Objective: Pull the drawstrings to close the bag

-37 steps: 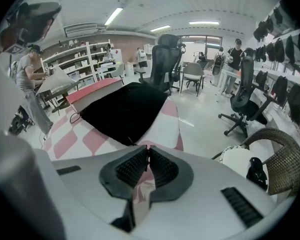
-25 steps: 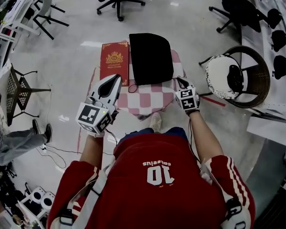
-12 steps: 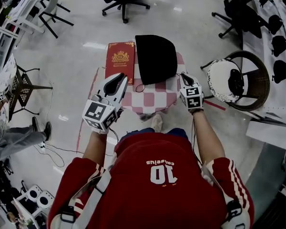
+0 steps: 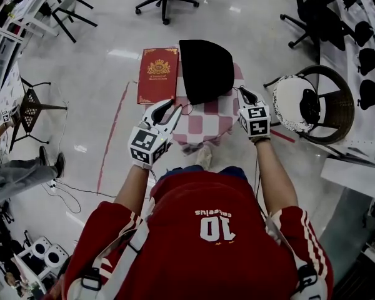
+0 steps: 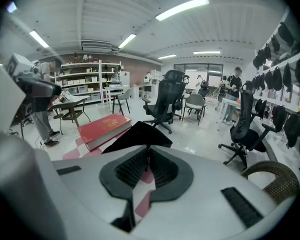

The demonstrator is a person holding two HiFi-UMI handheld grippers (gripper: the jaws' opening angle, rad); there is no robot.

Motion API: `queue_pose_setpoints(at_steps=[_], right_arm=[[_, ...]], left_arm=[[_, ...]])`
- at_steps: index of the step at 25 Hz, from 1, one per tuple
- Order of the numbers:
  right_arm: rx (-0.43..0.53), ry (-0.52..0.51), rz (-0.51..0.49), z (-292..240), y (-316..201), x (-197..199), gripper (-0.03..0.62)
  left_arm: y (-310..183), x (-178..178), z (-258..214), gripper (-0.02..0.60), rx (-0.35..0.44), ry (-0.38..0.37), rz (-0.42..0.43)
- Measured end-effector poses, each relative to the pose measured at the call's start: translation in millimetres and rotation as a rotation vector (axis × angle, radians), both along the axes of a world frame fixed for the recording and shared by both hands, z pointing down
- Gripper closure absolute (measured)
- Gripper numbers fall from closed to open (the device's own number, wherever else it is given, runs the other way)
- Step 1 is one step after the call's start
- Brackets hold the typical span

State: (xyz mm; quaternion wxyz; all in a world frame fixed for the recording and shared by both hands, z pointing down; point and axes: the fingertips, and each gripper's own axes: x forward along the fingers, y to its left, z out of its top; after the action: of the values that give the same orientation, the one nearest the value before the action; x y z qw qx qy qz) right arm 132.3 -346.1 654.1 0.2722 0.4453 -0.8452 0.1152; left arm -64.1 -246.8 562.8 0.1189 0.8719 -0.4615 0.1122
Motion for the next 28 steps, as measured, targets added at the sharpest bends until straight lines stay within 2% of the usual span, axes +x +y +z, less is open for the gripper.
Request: queue_pose_setpoints(at_steps=[13,28], right_arm=[[0.019,-0.05,-0.036,-34,-10,-15,0.565],[0.008,-0.094,-0.034,-43,-17,-19,0.565]], left_arm=[[3,35,119,0.466,-0.177,-0.093,0.065],[-18,38,228,0.46,-0.39,-0.11,0.01]])
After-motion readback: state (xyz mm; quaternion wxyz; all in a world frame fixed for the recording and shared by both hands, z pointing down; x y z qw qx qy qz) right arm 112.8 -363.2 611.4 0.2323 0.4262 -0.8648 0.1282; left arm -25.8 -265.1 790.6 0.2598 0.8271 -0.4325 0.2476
